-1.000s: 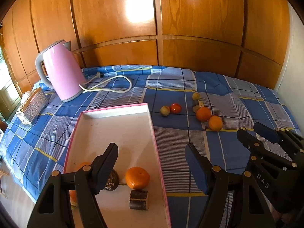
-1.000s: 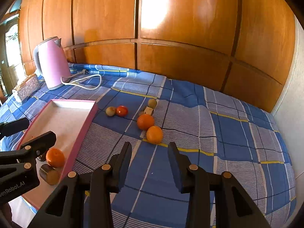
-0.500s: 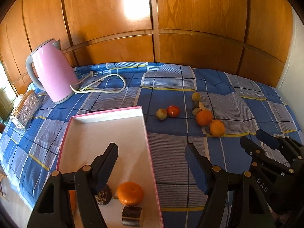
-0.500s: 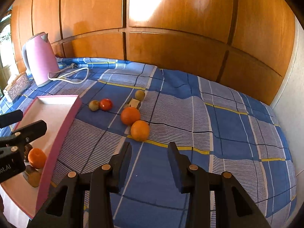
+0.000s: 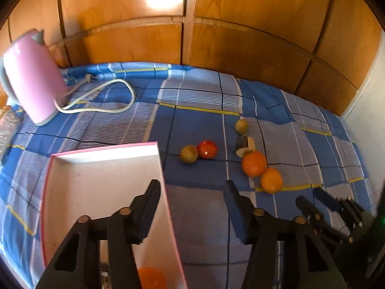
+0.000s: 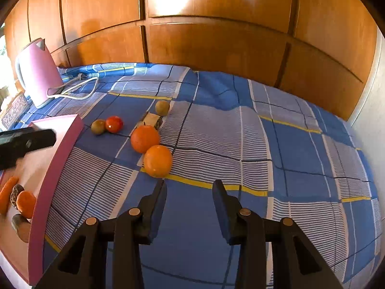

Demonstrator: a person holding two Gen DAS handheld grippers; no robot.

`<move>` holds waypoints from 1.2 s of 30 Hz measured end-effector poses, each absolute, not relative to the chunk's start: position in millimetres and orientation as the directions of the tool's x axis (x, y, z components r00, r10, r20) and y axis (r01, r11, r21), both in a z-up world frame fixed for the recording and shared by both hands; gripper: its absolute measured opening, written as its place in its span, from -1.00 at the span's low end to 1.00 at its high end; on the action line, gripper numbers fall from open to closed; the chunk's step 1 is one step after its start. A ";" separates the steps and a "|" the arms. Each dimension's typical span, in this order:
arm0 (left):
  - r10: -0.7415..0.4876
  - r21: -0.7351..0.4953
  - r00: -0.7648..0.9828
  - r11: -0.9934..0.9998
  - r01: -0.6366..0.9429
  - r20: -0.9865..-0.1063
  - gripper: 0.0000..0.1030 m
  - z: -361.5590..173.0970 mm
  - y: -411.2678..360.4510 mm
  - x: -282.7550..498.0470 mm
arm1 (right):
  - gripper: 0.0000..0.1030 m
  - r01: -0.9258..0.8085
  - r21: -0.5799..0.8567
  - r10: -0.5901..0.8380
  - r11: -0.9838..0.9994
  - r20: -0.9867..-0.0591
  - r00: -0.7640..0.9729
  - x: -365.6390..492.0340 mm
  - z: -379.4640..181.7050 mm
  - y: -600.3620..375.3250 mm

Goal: Organize fruits
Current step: 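Move the left gripper to the small yellow round fruit and grasp it, then carry the yellow fruit into the tray and open the left gripper while the right grasps the red tomato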

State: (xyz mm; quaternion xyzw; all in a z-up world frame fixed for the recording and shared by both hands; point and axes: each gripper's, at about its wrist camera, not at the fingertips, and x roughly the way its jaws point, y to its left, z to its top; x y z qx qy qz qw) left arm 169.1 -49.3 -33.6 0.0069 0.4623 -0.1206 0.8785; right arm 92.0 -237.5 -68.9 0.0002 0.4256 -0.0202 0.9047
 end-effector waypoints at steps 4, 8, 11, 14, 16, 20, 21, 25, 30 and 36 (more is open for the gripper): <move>-0.194 -0.090 0.520 0.972 0.219 -0.832 -0.10 -42.1 -55.0 196.0 | -0.23 0.036 -0.012 -0.033 0.999 -0.775 0.631 94.3 -74.2 -241.1; -0.164 -0.017 0.516 0.960 0.278 -0.841 -0.10 -51.0 -72.1 216.8 | -0.23 0.045 -0.001 -0.029 0.999 -0.780 0.625 97.9 -77.0 -247.9; -0.148 0.038 0.494 0.937 0.346 -0.857 -0.10 -62.3 -82.8 229.2 | -0.23 0.047 0.009 -0.023 0.999 -0.780 0.626 99.9 -77.5 -253.6; -0.135 0.070 0.466 0.916 0.396 -0.875 -0.07 -74.4 -86.5 237.9 | -0.23 0.050 0.013 -0.021 0.999 -0.781 0.624 101.7 -78.3 -257.5; -0.126 0.084 0.460 0.908 0.410 -0.879 -0.07 -80.2 -85.8 242.0 | -0.23 0.051 0.016 -0.020 0.999 -0.782 0.623 103.1 -78.9 -259.2; -0.139 0.083 0.439 0.890 0.449 -0.887 -0.19 -90.8 -85.1 248.3 | -0.23 0.050 0.017 -0.017 0.999 -0.782 0.623 106.9 -78.9 -260.5; -0.140 0.079 0.434 0.890 0.450 -0.890 -0.26 -93.0 -85.9 250.2 | -0.23 0.048 0.018 -0.016 0.999 -0.782 0.623 108.4 -78.7 -260.4; -0.149 0.065 0.435 0.896 0.439 -0.888 -0.51 -96.1 -84.1 253.8 | -0.23 0.044 0.020 -0.012 0.999 -0.782 0.623 113.6 -79.0 -259.9; -0.165 0.041 0.448 0.909 0.415 -0.879 -0.51 -93.4 -78.8 245.9 | -0.23 0.028 0.038 0.013 0.999 -0.789 0.615 122.3 -81.9 -255.7; -0.201 -0.018 0.451 0.926 0.378 -0.870 -0.51 -88.2 -69.4 231.1 | -0.23 -0.024 0.095 0.090 0.995 -0.787 0.610 131.9 -81.4 -246.1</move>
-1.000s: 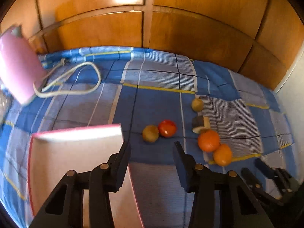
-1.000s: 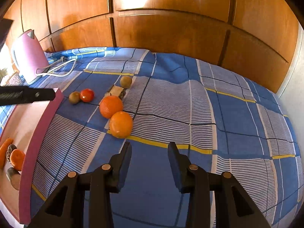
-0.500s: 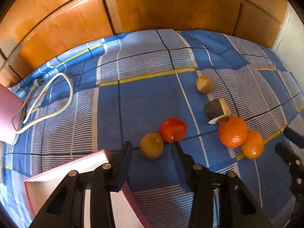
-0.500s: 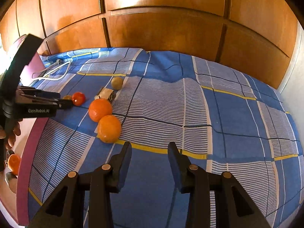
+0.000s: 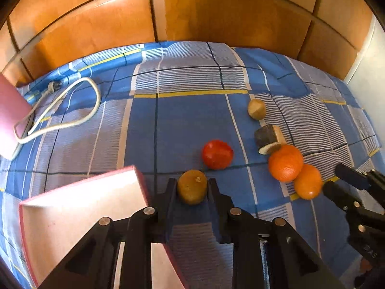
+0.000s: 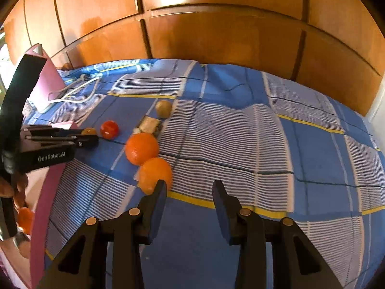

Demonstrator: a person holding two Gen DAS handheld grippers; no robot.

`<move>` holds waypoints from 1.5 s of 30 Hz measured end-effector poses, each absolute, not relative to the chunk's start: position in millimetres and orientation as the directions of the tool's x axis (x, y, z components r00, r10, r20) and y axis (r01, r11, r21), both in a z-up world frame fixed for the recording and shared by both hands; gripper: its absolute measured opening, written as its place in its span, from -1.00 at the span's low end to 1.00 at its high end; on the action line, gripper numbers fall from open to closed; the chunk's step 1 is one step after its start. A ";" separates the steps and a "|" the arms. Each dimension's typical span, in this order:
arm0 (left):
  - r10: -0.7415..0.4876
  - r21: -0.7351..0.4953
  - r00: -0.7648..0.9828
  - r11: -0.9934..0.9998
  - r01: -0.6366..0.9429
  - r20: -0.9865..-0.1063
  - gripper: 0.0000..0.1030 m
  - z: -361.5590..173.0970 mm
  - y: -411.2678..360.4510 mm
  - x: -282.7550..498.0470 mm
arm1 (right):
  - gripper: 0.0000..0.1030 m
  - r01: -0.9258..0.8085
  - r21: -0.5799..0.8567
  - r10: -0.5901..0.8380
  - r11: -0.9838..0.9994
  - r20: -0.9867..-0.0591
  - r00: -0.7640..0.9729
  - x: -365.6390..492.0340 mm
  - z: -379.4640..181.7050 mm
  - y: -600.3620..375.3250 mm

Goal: Organize fruits
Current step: 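Carry the yellow fruit into the tray and open the left gripper while the right grasps the red tomato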

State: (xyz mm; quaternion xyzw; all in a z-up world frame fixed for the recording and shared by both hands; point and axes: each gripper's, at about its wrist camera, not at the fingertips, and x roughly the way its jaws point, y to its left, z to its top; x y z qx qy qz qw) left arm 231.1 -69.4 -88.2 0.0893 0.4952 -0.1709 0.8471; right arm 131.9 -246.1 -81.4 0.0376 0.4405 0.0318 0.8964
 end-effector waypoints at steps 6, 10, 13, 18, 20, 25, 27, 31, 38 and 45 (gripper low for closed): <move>-0.231 -0.053 0.459 0.928 0.369 -0.858 -0.51 -81.0 -64.7 220.8 | -0.23 -0.079 0.157 0.173 0.984 -0.778 0.605 148.4 -76.1 -234.3; -0.251 -0.079 0.465 0.930 0.359 -0.849 -0.51 -76.7 -59.5 216.3 | -0.23 -0.097 0.161 0.187 0.982 -0.777 0.601 158.8 -73.9 -227.3; -0.264 -0.104 0.467 0.935 0.340 -0.844 -0.51 -72.8 -53.2 213.6 | -0.23 -0.129 0.171 0.214 0.977 -0.769 0.602 165.6 -70.0 -219.9; -0.276 -0.127 0.491 0.940 0.315 -0.826 -0.51 -61.2 -41.0 204.8 | -0.26 -0.209 0.177 0.268 0.962 -0.755 0.598 181.3 -65.7 -195.3; -0.279 -0.136 0.498 0.943 0.305 -0.821 -0.51 -57.6 -35.7 202.4 | -0.31 -0.227 0.167 0.272 0.960 -0.755 0.596 188.4 -66.1 -186.0; -0.280 -0.164 0.513 0.951 0.261 -0.811 -0.51 -51.3 -18.5 196.3 | -0.34 -0.257 0.195 0.310 0.946 -0.771 0.556 210.5 -75.8 -168.6; -0.277 -0.170 0.523 0.955 0.243 -0.806 -0.51 -47.9 -10.2 193.1 | -0.34 -0.265 0.194 0.313 0.944 -0.780 0.541 216.8 -81.1 -162.1; -0.259 -0.176 0.547 0.964 0.199 -0.796 -0.51 -42.2 8.5 187.6 | -0.34 -0.268 0.165 0.286 0.949 -0.807 0.516 230.7 -92.9 -148.7; -0.162 -0.146 0.562 0.987 0.073 -0.811 -0.51 -46.4 45.8 182.9 | -0.42 -0.281 0.079 0.222 0.956 -0.821 0.526 233.7 -95.8 -132.9; -0.064 -0.088 0.547 0.996 -0.017 -0.835 -0.49 -60.5 68.2 172.3 | -0.43 -0.289 0.056 0.206 0.956 -0.829 0.521 222.7 -92.0 -130.1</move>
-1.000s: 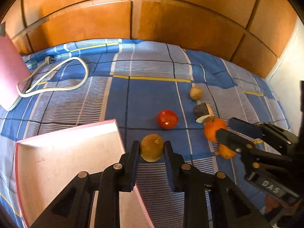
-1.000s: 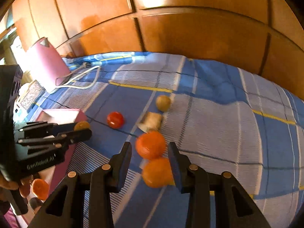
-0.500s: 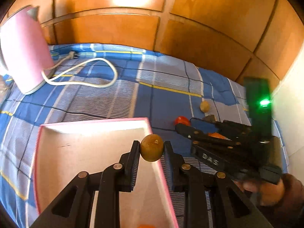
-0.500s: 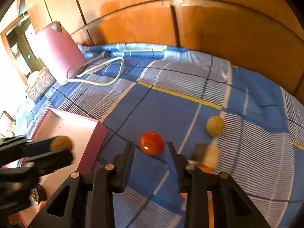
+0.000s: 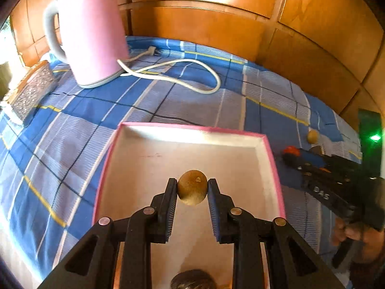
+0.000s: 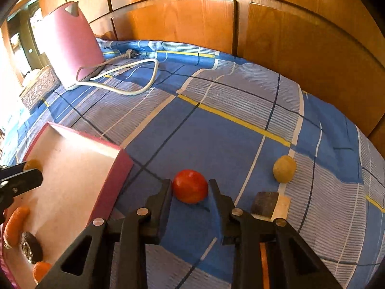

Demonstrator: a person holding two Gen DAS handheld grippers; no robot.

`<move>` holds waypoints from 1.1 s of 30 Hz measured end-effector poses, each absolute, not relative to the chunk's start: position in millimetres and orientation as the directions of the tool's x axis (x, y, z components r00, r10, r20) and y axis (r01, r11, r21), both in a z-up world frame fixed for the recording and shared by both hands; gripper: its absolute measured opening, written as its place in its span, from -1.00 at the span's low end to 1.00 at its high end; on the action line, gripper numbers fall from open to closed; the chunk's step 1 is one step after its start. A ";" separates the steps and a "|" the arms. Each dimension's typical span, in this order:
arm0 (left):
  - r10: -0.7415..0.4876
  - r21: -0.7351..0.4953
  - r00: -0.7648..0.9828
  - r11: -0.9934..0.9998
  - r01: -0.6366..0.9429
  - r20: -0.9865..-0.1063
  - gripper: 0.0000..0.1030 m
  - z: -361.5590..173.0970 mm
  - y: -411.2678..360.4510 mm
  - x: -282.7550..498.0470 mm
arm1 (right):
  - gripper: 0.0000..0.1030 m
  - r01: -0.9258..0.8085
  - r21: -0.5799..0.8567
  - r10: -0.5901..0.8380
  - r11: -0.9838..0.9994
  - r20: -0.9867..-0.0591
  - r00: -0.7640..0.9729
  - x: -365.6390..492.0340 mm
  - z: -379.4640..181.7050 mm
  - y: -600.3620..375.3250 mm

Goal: Organize fruits
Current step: 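Carry the yellow fruit into the tray and open the left gripper while the right grasps the red tomato, then lower the red tomato into the tray and open the right gripper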

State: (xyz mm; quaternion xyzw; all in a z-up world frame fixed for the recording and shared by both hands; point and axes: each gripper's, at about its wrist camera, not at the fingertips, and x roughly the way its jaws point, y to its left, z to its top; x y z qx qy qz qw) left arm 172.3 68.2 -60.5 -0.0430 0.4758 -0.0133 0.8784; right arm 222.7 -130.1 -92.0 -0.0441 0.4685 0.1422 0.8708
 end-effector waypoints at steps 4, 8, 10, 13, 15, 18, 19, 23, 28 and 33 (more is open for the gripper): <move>-0.050 -0.093 0.568 0.995 -0.047 -0.822 -0.18 -55.3 75.0 158.1 | -0.43 -0.284 0.063 0.208 0.957 -0.832 0.514 207.8 -89.7 -133.7; -0.040 -0.086 0.600 0.995 -0.049 -0.799 -0.08 -43.3 74.9 141.0 | -0.43 -0.272 0.082 0.218 0.959 -0.826 0.520 189.3 -82.4 -139.4; -0.035 -0.082 0.618 0.995 -0.048 -0.785 0.00 -37.0 72.7 131.7 | -0.43 -0.269 0.092 0.226 0.959 -0.821 0.524 179.2 -77.9 -141.2; -0.032 -0.080 0.645 0.996 -0.045 -0.763 0.03 -27.0 69.5 115.1 | -0.43 -0.276 0.098 0.237 0.956 -0.811 0.534 163.2 -70.9 -140.2; -0.033 -0.080 0.656 0.996 -0.042 -0.754 0.04 -22.2 68.1 106.6 | -0.43 -0.283 0.106 0.249 0.953 -0.807 0.536 153.9 -67.7 -138.1; -0.034 -0.081 0.671 0.996 -0.038 -0.740 0.08 -15.9 67.0 92.2 | -0.43 -0.304 0.114 0.270 0.946 -0.798 0.538 139.6 -62.4 -130.5; -0.033 -0.079 0.675 0.996 -0.037 -0.737 0.09 -14.2 66.8 88.6 | -0.43 -0.316 0.117 0.279 0.942 -0.795 0.539 133.9 -60.1 -126.9; -0.027 -0.077 0.695 0.996 -0.040 -0.719 0.12 -7.2 70.9 70.5 | -0.43 -0.354 0.129 0.313 0.926 -0.785 0.534 119.7 -53.5 -110.2; -0.016 -0.078 0.712 0.995 -0.054 -0.702 0.18 -2.4 81.1 52.6 | -0.43 -0.393 0.143 0.348 0.908 -0.779 0.521 113.1 -48.1 -85.5; -0.012 -0.095 0.729 0.993 -0.072 -0.684 0.20 2.8 93.9 37.4 | -0.43 -0.416 0.134 0.356 0.899 -0.779 0.516 116.0 -41.8 -62.8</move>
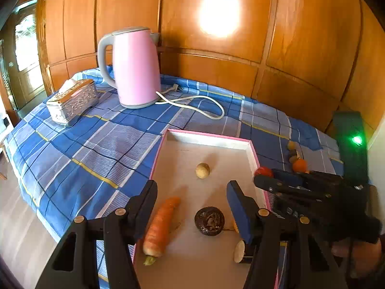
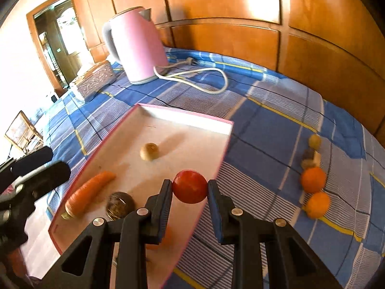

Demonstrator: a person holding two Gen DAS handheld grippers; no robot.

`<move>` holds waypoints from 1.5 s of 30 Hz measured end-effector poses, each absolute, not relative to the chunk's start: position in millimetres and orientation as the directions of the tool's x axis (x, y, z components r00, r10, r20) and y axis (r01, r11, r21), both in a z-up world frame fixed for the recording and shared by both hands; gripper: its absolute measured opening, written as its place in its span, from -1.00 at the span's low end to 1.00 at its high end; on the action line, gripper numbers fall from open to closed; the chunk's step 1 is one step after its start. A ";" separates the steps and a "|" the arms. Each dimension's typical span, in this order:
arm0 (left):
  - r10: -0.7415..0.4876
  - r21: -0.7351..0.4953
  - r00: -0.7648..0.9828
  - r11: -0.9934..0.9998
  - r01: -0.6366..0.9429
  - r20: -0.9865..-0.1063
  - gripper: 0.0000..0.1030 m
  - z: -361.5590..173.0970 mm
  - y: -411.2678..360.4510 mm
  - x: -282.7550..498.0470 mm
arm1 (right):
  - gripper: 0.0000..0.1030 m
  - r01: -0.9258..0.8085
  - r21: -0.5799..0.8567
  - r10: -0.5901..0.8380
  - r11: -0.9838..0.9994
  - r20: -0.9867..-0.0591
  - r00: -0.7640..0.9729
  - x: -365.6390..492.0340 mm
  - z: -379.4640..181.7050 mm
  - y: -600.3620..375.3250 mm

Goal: Organize fruits
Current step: 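Lower the red tomato into the tray and open the right gripper, then lift both open grippers away from the tray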

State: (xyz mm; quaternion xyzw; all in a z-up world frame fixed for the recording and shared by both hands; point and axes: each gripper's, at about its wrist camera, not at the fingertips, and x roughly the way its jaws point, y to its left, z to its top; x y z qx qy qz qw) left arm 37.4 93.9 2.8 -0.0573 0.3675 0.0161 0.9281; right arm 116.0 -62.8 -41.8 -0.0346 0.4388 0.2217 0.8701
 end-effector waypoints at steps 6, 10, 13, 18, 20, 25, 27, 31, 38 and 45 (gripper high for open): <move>-0.005 -0.104 0.744 0.991 -0.087 -0.669 0.24 6.6 102.3 25.8 | -0.41 -0.433 0.129 0.359 0.892 -0.783 0.507 122.5 -39.2 -36.6; 0.001 -0.109 0.750 0.989 -0.098 -0.662 0.24 7.2 106.0 20.4 | -0.30 -0.430 0.127 0.355 0.894 -0.787 0.505 119.0 -38.7 -30.2; 0.013 -0.097 0.758 0.990 -0.100 -0.652 0.27 7.7 104.7 15.2 | -0.30 -0.428 0.099 0.334 0.898 -0.785 0.521 109.8 -38.3 -31.3; 0.012 -0.082 0.767 0.993 -0.084 -0.641 0.29 9.2 96.1 10.1 | -0.27 -0.409 0.044 0.298 0.911 -0.756 0.583 86.1 -32.9 -41.5; 0.008 -0.071 0.773 0.995 -0.068 -0.634 0.29 10.4 89.3 8.7 | -0.24 -0.397 0.020 0.279 0.918 -0.744 0.607 78.1 -31.3 -46.6; -0.016 -0.050 0.783 0.999 -0.019 -0.622 0.30 13.7 71.2 3.9 | -0.23 -0.271 -0.081 0.114 0.959 -0.765 0.634 69.9 -38.5 -63.0; -0.024 -0.039 0.785 0.999 0.000 -0.619 0.33 14.5 64.3 1.8 | -0.23 -0.250 -0.063 0.117 0.966 -0.756 0.644 63.3 -37.7 -72.9; -0.038 -0.029 0.785 0.999 0.025 -0.618 0.34 15.6 52.9 0.4 | -0.23 -0.225 -0.042 0.119 0.973 -0.750 0.651 54.3 -33.9 -88.5; -0.049 -0.002 0.783 0.998 0.061 -0.620 0.34 15.7 36.1 -1.3 | -0.23 -0.253 0.011 0.182 0.967 -0.724 0.665 40.6 -26.6 -99.1; -0.058 0.013 0.779 0.996 0.085 -0.624 0.34 15.2 24.5 -1.4 | -0.05 -0.267 0.048 0.220 0.962 -0.715 0.664 34.5 -23.6 -106.2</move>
